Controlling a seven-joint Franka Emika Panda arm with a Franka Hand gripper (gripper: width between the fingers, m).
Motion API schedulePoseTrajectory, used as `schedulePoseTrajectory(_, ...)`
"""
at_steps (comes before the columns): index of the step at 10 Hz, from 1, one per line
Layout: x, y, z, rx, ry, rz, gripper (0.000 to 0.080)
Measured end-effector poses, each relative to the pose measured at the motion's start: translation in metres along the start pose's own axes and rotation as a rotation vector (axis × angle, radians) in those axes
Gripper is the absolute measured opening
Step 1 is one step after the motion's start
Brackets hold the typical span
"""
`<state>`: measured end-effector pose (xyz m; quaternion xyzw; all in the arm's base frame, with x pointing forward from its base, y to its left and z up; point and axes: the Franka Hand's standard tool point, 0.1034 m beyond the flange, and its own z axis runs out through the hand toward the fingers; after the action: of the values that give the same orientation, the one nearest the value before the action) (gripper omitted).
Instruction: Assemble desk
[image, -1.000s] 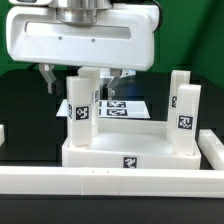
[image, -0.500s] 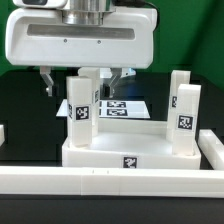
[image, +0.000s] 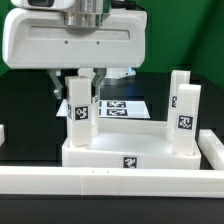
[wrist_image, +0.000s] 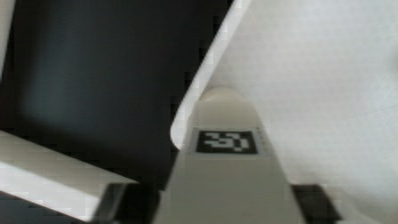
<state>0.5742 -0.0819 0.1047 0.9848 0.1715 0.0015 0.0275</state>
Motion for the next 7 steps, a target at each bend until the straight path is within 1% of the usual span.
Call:
schedulePoseTrajectory(3,0.0001,-0.0002,0.0001,0.001,0.001,0.051,0.0291)
schedulePoseTrajectory(4,0.0001,-0.0006,0.0003,0.002,0.0,0.166,0.0291)
schedulePoseTrajectory(6,0.0003,-0.0011,0.0005,0.003,0.0,0.307,0.0291)
schedulePoseTrajectory(7,0.0001,-0.0011,0.0007,0.008,0.001,0.396,0.0291)
